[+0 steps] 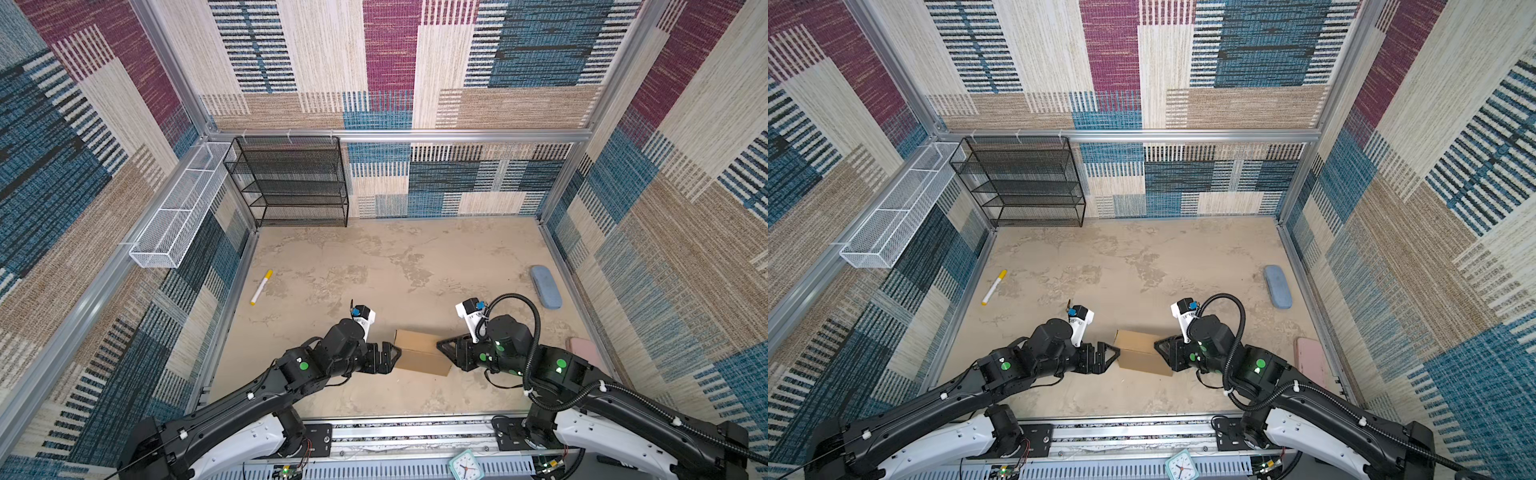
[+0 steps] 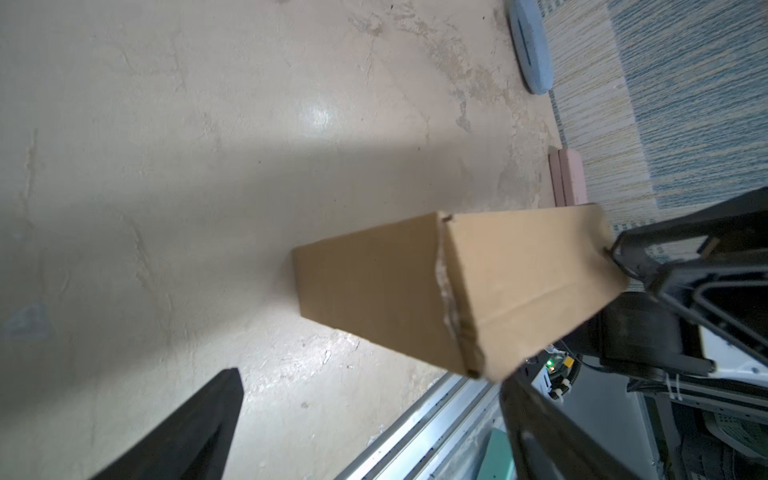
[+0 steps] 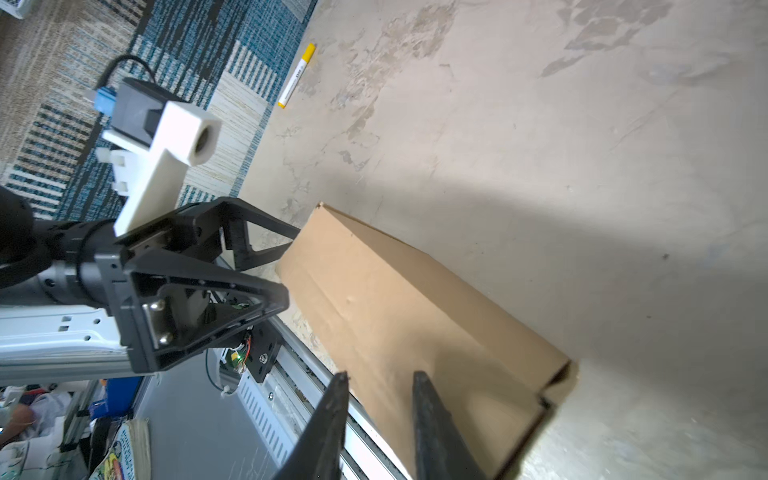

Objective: Fold the paper box

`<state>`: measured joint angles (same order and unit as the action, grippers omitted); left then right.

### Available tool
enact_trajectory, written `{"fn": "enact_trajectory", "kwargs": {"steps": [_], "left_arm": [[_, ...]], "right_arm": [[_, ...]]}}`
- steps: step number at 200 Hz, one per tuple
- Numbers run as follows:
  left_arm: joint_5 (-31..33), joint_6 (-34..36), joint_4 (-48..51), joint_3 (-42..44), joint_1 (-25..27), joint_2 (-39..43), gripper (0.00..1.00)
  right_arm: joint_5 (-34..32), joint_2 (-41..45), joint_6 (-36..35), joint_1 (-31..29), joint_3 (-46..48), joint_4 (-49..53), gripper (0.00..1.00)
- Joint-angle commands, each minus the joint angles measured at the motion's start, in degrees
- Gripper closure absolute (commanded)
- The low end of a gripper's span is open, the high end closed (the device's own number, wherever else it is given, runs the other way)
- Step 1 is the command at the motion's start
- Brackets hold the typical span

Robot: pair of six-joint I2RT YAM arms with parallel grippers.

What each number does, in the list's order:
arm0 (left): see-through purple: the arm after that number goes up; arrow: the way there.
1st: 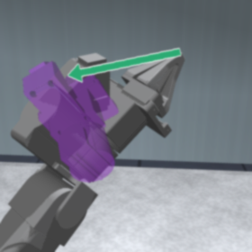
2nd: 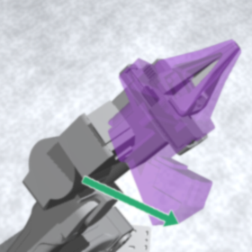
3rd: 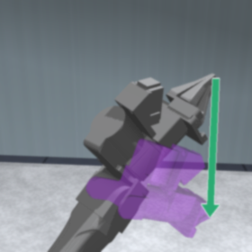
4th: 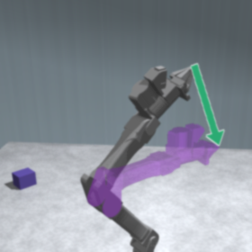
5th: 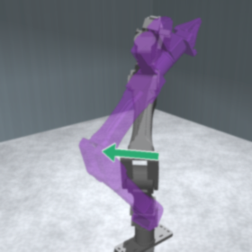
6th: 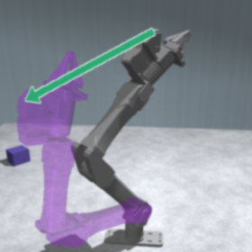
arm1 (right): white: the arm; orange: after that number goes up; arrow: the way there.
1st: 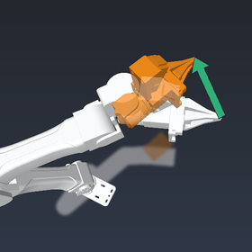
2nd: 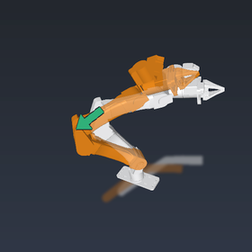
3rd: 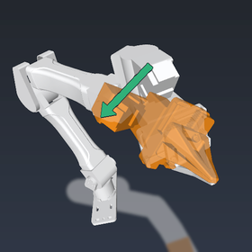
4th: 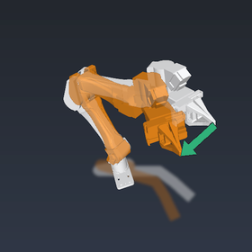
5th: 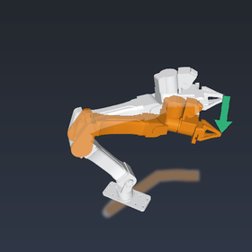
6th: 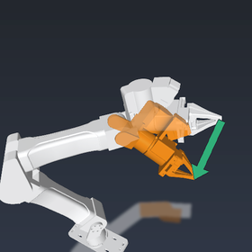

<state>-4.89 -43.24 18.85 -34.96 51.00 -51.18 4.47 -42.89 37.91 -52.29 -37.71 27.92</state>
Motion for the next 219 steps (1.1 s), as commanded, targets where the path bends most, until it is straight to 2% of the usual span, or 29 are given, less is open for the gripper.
{"fn": "enact_trajectory", "kwargs": {"steps": [1, 37, 63, 118, 150, 187, 219], "left_arm": [[0.10, 1.84, -0.75, -2.44, -0.15, 0.44, 0.01], [1.65, 4.88, 1.77, -6.56, -0.20, -1.23, 0.01], [1.45, 6.36, 1.81, -7.75, -0.94, -2.98, 0.01], [-4.91, 3.39, -6.07, -1.19, -1.34, -4.10, 0.01], [-6.38, -0.22, -6.98, 5.33, -0.93, 0.67, 0.01], [-3.17, -3.56, -3.97, 12.59, 0.32, 11.22, 0.01], [-1.63, -3.82, -2.32, 14.29, 1.02, 15.43, 0.01]], "right_arm": [[-3.37, -0.26, -2.52, -0.01, -3.48, 5.44, 0.67], [-5.40, -0.76, -2.89, 0.01, -4.42, 8.89, 0.62], [-3.15, 0.59, -0.64, 0.00, -1.90, 8.56, 0.61], [2.31, 2.38, 3.16, -0.08, 4.97, 4.99, 0.65], [2.55, 4.93, 5.36, -0.43, 7.22, 4.64, 0.69], [2.33, 5.21, 7.48, -3.01, 9.78, 4.24, 0.70], [-0.15, 3.61, 8.31, -4.65, 9.47, 4.73, 0.71]]}}
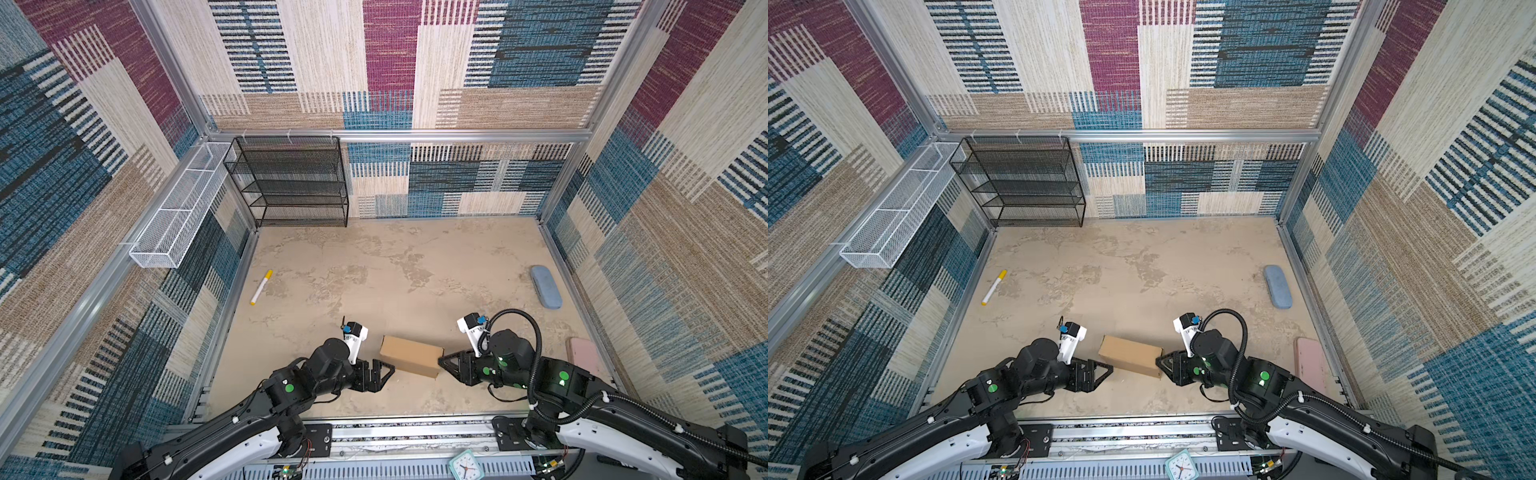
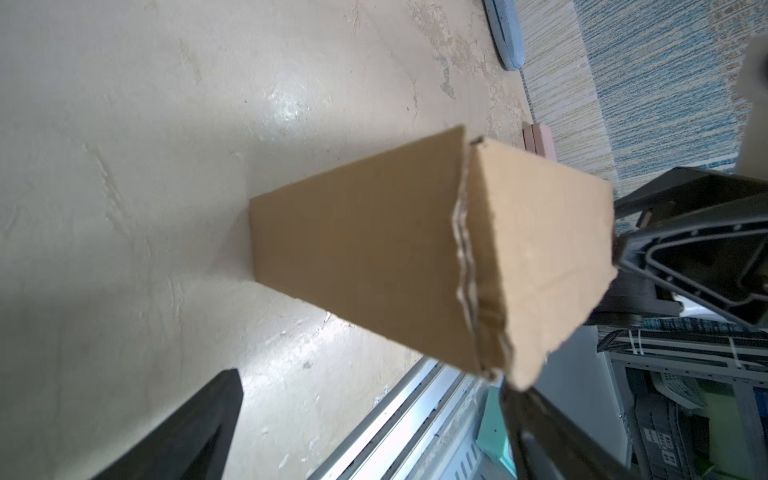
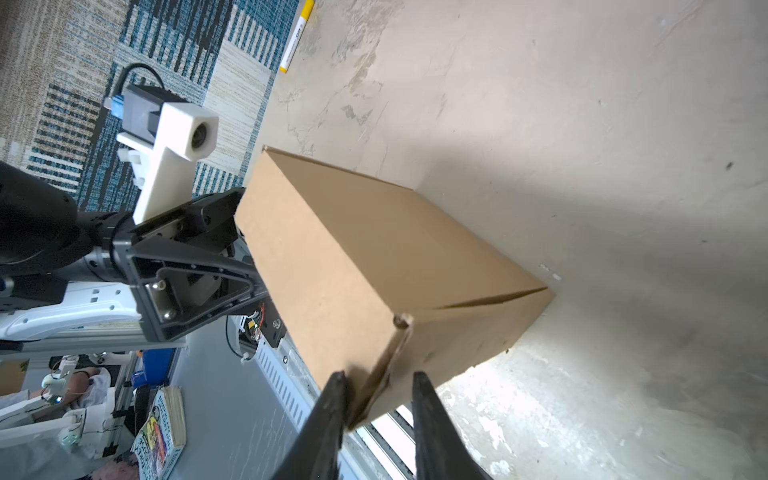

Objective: Fold the paper box

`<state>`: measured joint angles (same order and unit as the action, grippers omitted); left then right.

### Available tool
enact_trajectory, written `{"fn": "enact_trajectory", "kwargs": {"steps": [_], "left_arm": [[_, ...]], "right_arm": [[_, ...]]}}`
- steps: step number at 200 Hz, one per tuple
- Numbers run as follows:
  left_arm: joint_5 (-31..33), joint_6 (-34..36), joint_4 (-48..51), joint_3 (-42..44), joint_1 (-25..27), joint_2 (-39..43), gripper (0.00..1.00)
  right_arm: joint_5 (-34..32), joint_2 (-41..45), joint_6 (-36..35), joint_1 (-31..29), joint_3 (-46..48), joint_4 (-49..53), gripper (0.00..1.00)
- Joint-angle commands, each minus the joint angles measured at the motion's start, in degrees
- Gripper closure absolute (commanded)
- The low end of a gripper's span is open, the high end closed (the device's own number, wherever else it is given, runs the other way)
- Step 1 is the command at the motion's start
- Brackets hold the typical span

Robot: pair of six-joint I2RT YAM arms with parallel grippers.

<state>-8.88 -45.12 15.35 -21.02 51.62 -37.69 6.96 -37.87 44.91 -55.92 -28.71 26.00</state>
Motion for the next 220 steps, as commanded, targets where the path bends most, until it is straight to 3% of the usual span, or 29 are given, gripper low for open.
{"fn": "enact_trajectory", "kwargs": {"steps": [1, 67, 89, 104, 120, 135, 147, 158, 164, 182, 201, 220], "left_arm": [[2.46, -1.92, 1.35, 0.31, 0.41, 2.02, 0.01], [7.07, 1.44, 10.93, -2.95, 0.85, 11.06, 0.01], [8.14, 3.47, 12.95, -5.50, 0.81, 10.00, 0.01], [8.72, 5.22, 12.68, -6.85, 0.81, 8.12, 0.01], [9.76, 7.97, 11.96, -8.81, 0.76, 5.23, 0.01], [11.43, 11.80, 11.39, -11.58, 0.12, 0.63, 0.01], [12.59, 15.06, 11.18, -14.32, -1.42, -3.87, 0.01], [12.59, 17.78, 10.42, -16.47, -3.76, -7.44, 0.01], [12.85, 19.48, 9.46, -17.12, -5.22, -8.93, 0.01], [14.36, 22.49, 6.07, -17.51, -10.41, -11.58, 0.01], [13.21, 19.56, 2.67, -17.78, -17.58, -13.16, 0.01], [17.98, 21.18, 0.85, -18.03, -21.08, -14.23, 0.01]], "right_arm": [[-2.65, -1.51, 1.36, -1.07, 0.53, 6.63, 0.71], [-9.12, -6.69, 6.88, -8.98, 4.04, 3.84, 0.73], [-8.53, -7.84, 7.04, -9.12, 5.15, 1.22, 0.72], [-11.53, -7.17, 5.86, -9.12, 3.14, 2.57, 0.71], [-14.12, -6.46, 4.13, -9.03, 0.10, 3.27, 0.64], [-16.29, -6.70, 2.08, -8.00, -1.57, 1.84, 0.46], [-16.81, -8.00, -0.72, -5.06, -3.20, 0.43, 0.31], [-15.65, -9.47, -5.08, -0.62, -5.29, -1.36, 0.08], [-14.99, -10.25, -7.25, 2.63, -6.27, -2.41, 0.01], [-11.91, -12.96, -14.57, 13.24, -8.41, -6.35, 0.00], [-10.83, -16.42, -20.11, 23.60, -10.79, -10.40, 0.00], [-10.50, -18.47, -22.63, 32.20, -10.96, -16.34, 0.00]]}}
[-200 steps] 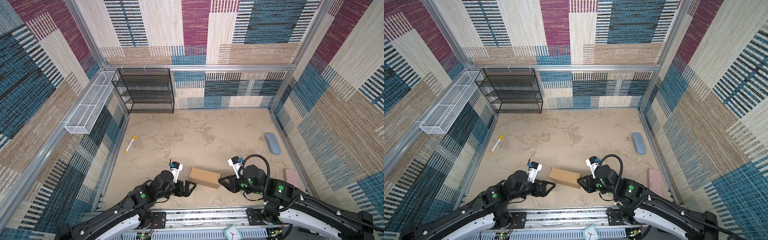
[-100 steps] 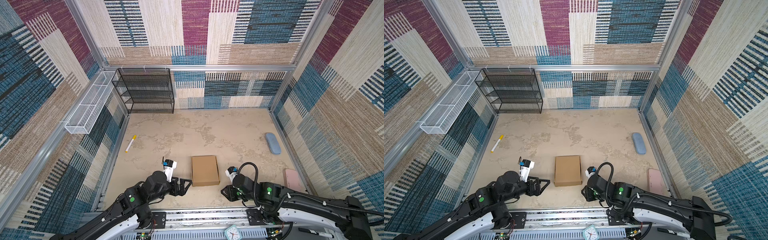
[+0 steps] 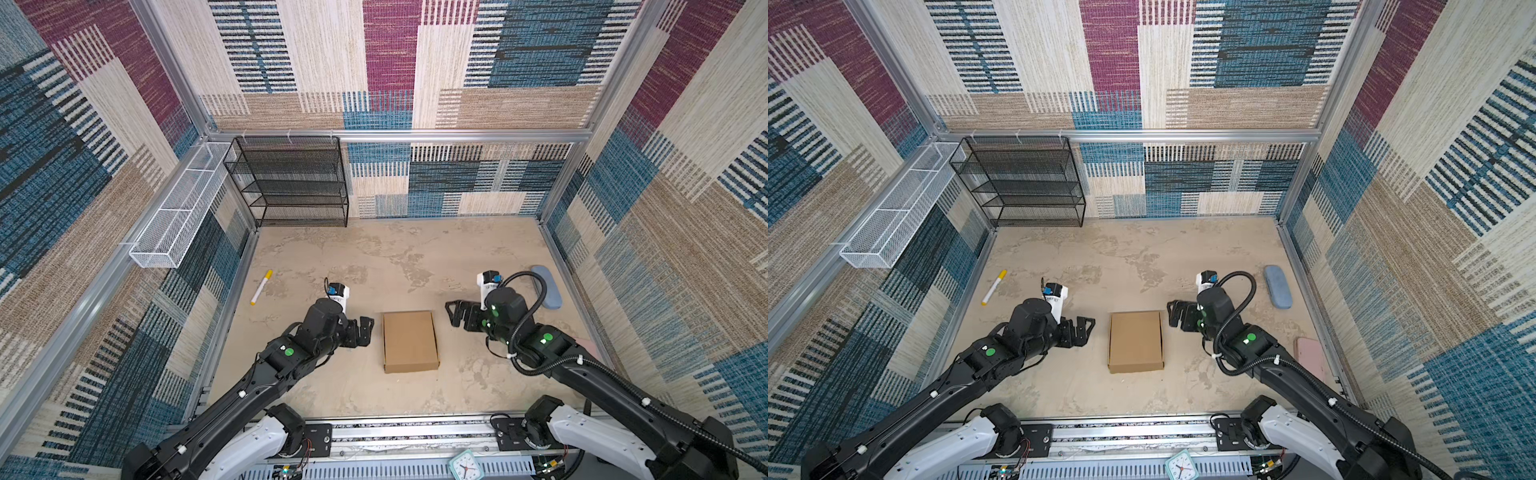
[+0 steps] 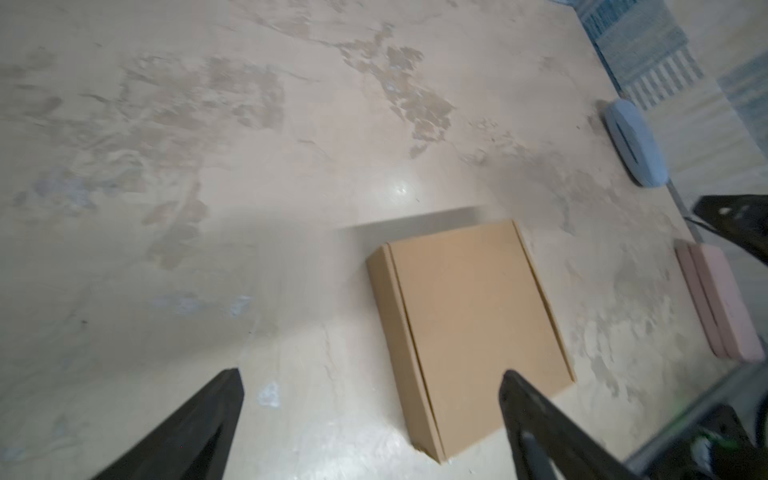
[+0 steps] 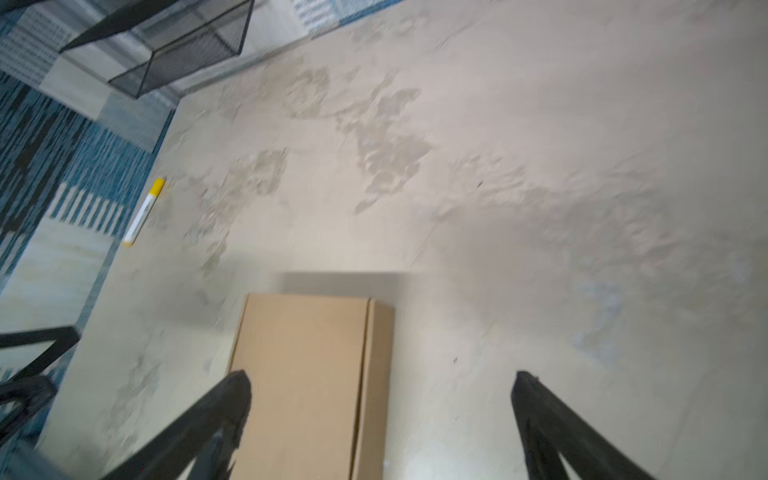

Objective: Fold the paper box

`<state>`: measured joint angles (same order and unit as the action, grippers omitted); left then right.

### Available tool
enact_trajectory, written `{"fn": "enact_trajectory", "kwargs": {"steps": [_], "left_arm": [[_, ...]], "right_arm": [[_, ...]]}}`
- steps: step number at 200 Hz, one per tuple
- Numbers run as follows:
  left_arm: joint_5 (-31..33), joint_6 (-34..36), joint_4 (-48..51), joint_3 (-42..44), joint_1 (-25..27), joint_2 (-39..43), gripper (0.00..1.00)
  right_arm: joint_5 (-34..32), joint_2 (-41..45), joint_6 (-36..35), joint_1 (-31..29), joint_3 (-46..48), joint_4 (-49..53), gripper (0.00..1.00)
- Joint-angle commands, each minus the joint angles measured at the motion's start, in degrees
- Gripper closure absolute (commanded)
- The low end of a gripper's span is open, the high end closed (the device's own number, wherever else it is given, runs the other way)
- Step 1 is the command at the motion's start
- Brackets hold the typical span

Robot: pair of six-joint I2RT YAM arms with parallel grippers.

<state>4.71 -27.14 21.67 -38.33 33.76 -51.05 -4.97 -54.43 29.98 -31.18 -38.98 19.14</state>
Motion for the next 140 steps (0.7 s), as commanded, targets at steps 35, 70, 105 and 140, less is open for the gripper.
{"fn": "enact_trajectory", "kwargs": {"steps": [35, 70, 105, 140], "left_arm": [[4.42, 6.59, -13.86, 3.63, -13.85, -0.09, 0.01], [3.87, 6.49, -24.22, 8.46, -26.14, -2.73, 0.01], [0.47, 8.06, -34.62, 11.55, -37.96, -9.09, 0.01], [-1.38, 11.68, -49.11, 14.89, -42.68, -18.47, 0.01]], "right_arm": [[-11.28, -4.17, -10.44, 13.58, 4.22, -24.51, 0.00], [-27.86, -7.60, -21.74, 17.13, 13.03, -47.64, 0.00], [-24.90, -16.73, -24.45, 22.65, 16.56, -59.95, 0.00], [-25.34, -23.34, -23.44, 26.83, 20.68, -72.31, 0.00]]}}
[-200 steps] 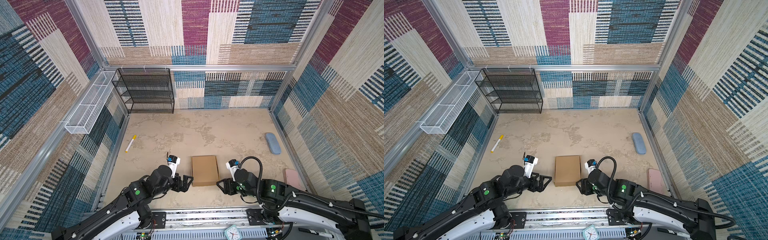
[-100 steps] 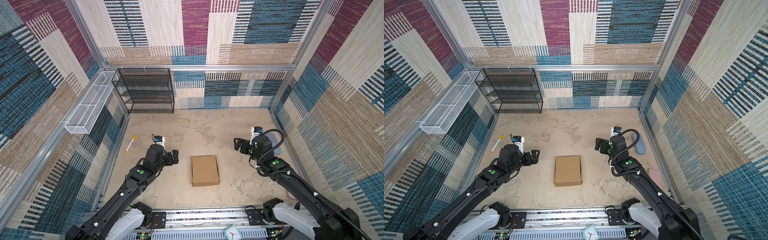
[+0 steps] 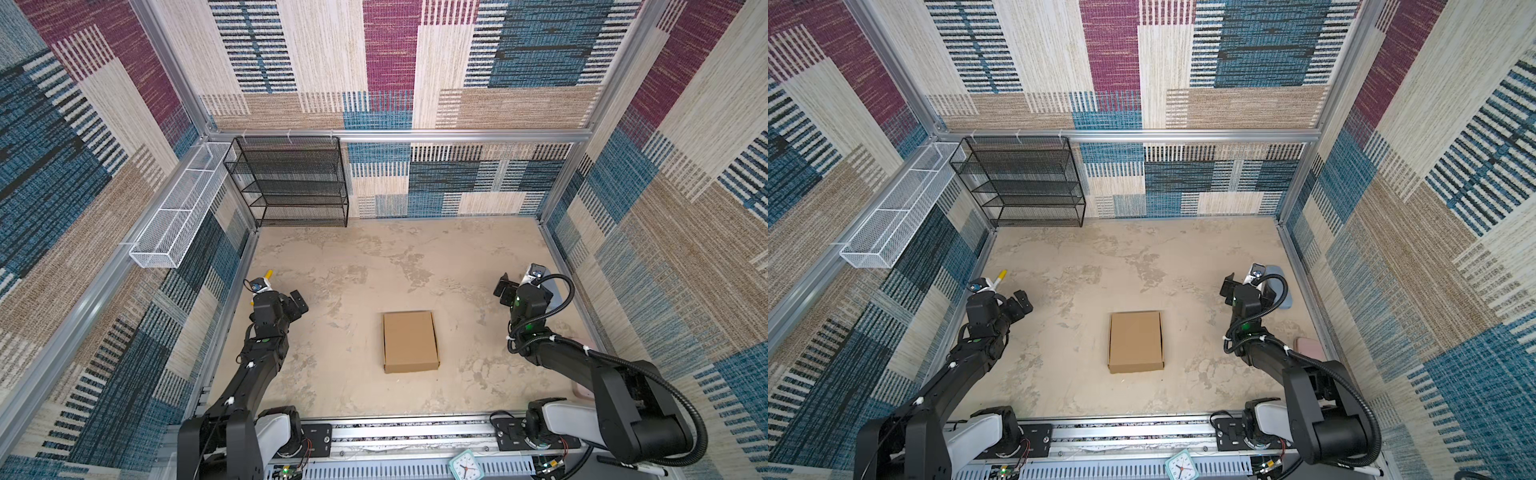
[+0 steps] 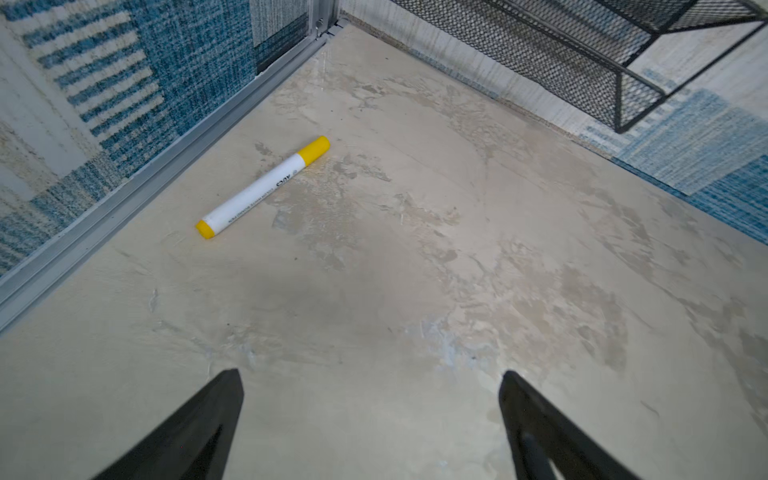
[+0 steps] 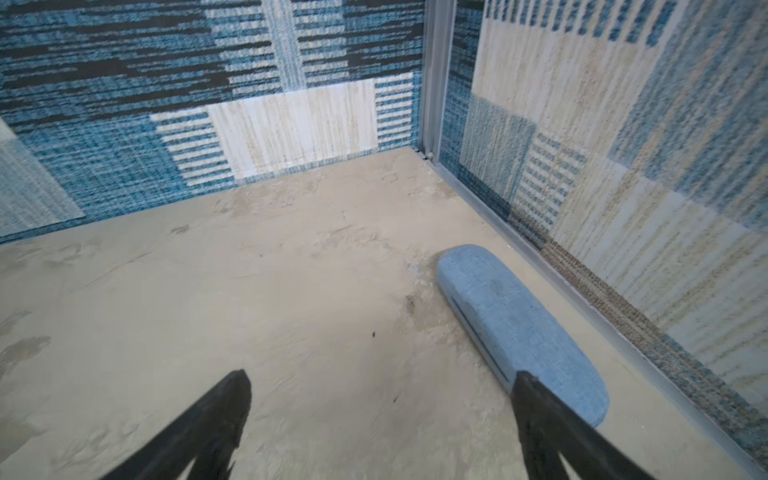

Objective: Fold the paper box

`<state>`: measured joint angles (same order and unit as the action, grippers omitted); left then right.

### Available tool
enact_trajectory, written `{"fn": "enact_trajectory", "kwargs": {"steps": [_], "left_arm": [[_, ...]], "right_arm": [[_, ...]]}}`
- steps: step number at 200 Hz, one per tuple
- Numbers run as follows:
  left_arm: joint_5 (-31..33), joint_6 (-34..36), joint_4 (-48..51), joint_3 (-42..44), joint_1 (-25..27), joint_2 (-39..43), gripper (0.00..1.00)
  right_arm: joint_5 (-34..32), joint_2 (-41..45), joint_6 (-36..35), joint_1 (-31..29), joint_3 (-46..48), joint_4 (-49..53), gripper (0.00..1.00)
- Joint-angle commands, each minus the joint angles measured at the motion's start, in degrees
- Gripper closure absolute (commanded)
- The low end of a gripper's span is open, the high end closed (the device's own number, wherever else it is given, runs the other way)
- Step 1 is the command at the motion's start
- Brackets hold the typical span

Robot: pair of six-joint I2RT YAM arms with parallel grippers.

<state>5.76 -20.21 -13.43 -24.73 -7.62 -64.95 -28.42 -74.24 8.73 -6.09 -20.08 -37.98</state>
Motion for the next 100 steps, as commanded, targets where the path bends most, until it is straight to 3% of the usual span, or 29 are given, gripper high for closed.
{"fn": "enact_trajectory", "kwargs": {"steps": [1, 28, 37, 43, 58, 68, 78, 86, 91, 100], "left_arm": [[-2.51, 4.92, -14.48, 1.41, -1.37, -4.83, 0.01], [-4.11, 9.66, -26.39, 3.53, -1.44, -11.41, 0.01], [-4.96, 10.97, -30.15, 3.98, -1.44, -13.77, 0.01], [-5.12, 10.97, -32.01, 4.00, -1.41, -15.15, 0.01], [-6.52, 12.10, -30.22, 1.71, -0.99, -17.05, 0.01], [-7.64, 13.68, -25.68, -0.46, -0.04, -17.28, 0.01], [-8.33, 16.67, -27.52, -0.26, 2.15, -19.10, 0.01], [-6.32, 19.32, -35.98, 2.77, 4.57, -22.38, 0.01], [-3.35, 19.71, -43.68, 4.40, 5.57, -24.45, 0.01], [0.88, 17.28, -34.74, 2.10, 5.79, -21.56, 0.01]], "right_arm": [[-1.89, -3.68, -2.12, 1.85, 1.87, -15.64, 0.00], [1.89, -9.00, -0.79, 4.89, 6.37, -28.37, 0.00], [3.99, -8.60, -0.20, 5.29, 3.99, -21.90, 0.00], [4.69, -9.84, -1.51, 5.30, 3.80, -24.05, 0.00], [9.22, -11.37, -3.75, 5.30, 2.15, -22.78, 0.00], [16.31, -12.43, -6.89, 5.30, 2.02, -24.20, 0.00], [21.82, -12.01, -8.66, 5.44, 4.22, -27.73, 0.00], [26.63, -13.57, -8.84, 6.70, 7.44, -34.25, 0.00], [26.26, -15.46, -8.77, 6.79, 9.32, -41.17, 0.00], [25.65, -13.10, -8.13, 6.88, 8.18, -34.37, 0.00]]}}
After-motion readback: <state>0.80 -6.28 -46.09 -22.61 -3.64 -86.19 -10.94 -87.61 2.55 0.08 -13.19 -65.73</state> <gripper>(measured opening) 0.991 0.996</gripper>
